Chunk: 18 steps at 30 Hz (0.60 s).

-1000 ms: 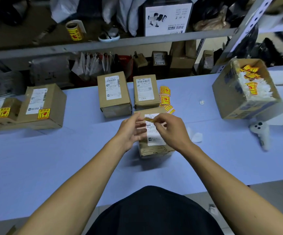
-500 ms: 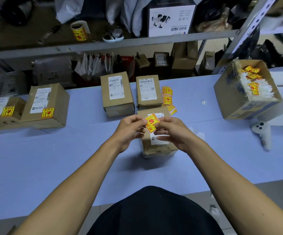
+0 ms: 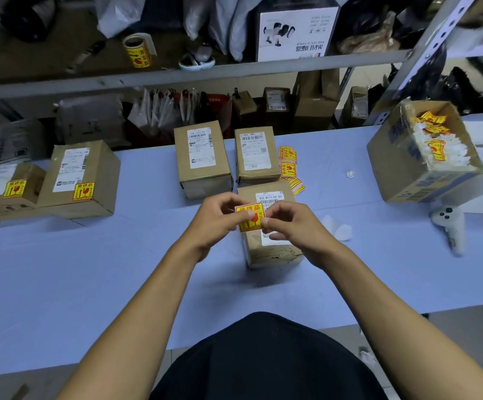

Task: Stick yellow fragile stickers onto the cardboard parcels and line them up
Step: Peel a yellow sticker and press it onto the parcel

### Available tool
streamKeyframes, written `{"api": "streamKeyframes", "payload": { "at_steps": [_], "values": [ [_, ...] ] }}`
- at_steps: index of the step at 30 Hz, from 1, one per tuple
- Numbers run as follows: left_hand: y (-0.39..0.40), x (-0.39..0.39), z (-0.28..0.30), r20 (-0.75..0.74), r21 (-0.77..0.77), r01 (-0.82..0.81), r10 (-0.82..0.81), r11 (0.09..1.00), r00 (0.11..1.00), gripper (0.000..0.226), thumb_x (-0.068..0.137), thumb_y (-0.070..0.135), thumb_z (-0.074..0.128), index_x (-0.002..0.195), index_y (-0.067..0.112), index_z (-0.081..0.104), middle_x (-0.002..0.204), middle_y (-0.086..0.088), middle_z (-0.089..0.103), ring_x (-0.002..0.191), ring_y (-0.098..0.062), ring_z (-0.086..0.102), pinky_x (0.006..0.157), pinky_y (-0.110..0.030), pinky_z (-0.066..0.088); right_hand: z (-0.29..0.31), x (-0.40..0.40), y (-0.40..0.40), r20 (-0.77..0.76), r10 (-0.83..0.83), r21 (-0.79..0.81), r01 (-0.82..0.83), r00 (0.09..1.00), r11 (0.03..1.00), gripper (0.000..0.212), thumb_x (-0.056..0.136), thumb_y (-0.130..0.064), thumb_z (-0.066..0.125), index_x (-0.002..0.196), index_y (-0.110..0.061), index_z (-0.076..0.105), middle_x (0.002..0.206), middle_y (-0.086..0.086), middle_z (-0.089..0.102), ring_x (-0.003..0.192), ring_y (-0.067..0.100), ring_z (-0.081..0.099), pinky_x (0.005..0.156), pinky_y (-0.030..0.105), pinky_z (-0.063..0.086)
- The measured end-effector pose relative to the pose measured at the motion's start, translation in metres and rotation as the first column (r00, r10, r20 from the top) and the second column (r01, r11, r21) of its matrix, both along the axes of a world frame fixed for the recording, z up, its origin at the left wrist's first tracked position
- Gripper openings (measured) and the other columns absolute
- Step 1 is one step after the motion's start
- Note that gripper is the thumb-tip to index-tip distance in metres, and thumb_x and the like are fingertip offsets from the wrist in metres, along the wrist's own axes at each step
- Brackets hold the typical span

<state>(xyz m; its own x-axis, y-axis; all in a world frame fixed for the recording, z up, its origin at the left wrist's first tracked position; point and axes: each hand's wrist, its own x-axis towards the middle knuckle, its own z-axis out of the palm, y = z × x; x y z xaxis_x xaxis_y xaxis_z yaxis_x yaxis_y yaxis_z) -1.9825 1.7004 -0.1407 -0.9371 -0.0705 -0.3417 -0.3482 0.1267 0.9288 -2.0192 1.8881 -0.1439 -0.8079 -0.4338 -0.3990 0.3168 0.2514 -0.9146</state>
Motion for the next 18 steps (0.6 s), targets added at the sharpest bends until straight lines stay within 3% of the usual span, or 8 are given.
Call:
{"api": "streamKeyframes", "payload": {
  "at_steps": [2,4,11,18],
  "values": [
    [0.007,0.008,-0.006,0.123,0.225,-0.134,0.108,0.965,0.986,0.009,0.090,0.013,0.068,0.099,0.014,0.069,0.088,0.000,0.071,0.076,-0.007,0.063,0.070,-0.024,0.048,-0.004,0.005,-0.002,0.156,-0.119,-0.090,0.134,0.980,0.987,0.011,0.092,-0.006,0.067,0.084,-0.013,0.063,0.082,0.006,0.067,0.078,0.017,0.068,0.079,0.033,0.054],
    [0.013,0.015,-0.011,0.172,0.338,-0.208,0.157,0.918,0.973,0.007,0.092,0.010,0.065,0.098,0.010,0.068,0.084,-0.003,0.070,0.073,-0.012,0.062,0.067,-0.024,0.048,-0.006,0.009,-0.005,0.233,-0.174,-0.127,0.207,0.957,0.970,0.012,0.091,-0.006,0.067,0.083,-0.014,0.063,0.081,0.004,0.068,0.079,0.019,0.069,0.077,0.031,0.055],
    [0.006,0.016,-0.006,0.131,0.326,-0.205,0.171,0.923,0.977,0.007,0.093,0.007,0.063,0.100,0.006,0.065,0.084,-0.006,0.070,0.067,-0.013,0.063,0.068,-0.026,0.050,0.005,0.005,-0.005,0.203,-0.142,-0.108,0.167,0.969,0.980,0.011,0.093,-0.011,0.065,0.083,-0.015,0.068,0.081,0.006,0.070,0.078,0.019,0.068,0.075,0.031,0.055],
    [-0.001,0.015,0.000,0.117,0.302,-0.114,0.082,0.946,0.990,0.005,0.093,0.009,0.063,0.096,0.010,0.067,0.084,-0.007,0.068,0.074,-0.016,0.058,0.069,-0.028,0.050,0.020,0.001,-0.007,0.160,-0.097,-0.098,0.113,0.982,0.989,0.015,0.094,-0.008,0.062,0.080,-0.013,0.065,0.074,0.005,0.067,0.067,0.017,0.064,0.062,0.027,0.054]
  ]
}}
